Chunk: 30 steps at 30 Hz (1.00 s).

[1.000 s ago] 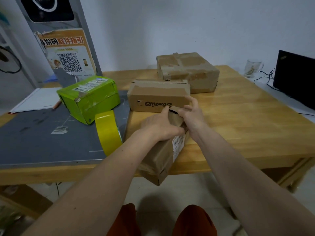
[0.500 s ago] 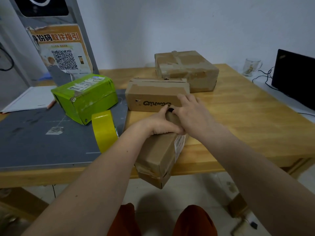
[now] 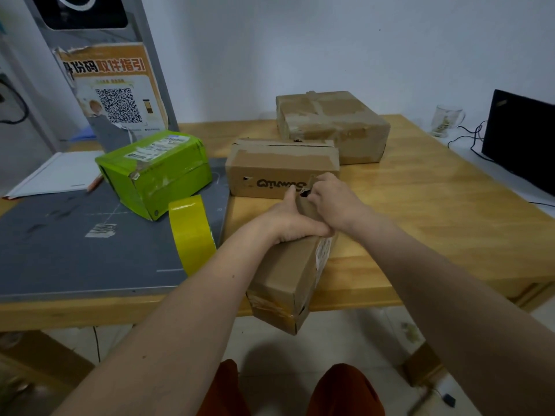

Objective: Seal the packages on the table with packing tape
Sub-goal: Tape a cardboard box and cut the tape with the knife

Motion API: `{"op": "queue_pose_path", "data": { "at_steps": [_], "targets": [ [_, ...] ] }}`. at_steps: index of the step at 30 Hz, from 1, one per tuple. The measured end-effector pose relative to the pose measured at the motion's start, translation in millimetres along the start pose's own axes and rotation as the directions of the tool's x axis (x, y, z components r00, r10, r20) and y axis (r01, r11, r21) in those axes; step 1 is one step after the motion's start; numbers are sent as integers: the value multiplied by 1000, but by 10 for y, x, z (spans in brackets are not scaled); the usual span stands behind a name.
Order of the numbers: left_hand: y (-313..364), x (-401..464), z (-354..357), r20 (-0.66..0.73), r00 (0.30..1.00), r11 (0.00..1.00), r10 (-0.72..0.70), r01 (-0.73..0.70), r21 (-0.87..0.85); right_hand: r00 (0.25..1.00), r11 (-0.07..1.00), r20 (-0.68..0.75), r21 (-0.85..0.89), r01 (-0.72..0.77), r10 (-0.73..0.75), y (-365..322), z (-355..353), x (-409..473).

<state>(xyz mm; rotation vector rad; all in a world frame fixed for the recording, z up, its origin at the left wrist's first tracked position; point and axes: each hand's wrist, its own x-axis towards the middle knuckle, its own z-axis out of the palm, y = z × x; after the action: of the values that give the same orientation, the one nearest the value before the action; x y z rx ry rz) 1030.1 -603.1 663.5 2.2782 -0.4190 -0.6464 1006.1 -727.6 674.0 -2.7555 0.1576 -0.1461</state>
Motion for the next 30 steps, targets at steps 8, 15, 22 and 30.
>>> {"op": "queue_pose_path", "data": {
  "at_steps": [8,15,22,30],
  "targets": [
    [8,33,13,-46,999,1000,-24,24,-1,995,996,-49,-26,82,-83,37,23,80],
    [7,41,20,-48,999,1000,-24,24,-7,999,964,-28,263,-34,43,-20,86,166],
    [-4,49,19,-61,998,999,-34,34,-2,996,969,62,241,49,-66,65,-5,143],
    [-10,55,13,-82,996,999,-37,37,-5,989,901,-99,412,138,-106,178,-107,34]
  ]
}}
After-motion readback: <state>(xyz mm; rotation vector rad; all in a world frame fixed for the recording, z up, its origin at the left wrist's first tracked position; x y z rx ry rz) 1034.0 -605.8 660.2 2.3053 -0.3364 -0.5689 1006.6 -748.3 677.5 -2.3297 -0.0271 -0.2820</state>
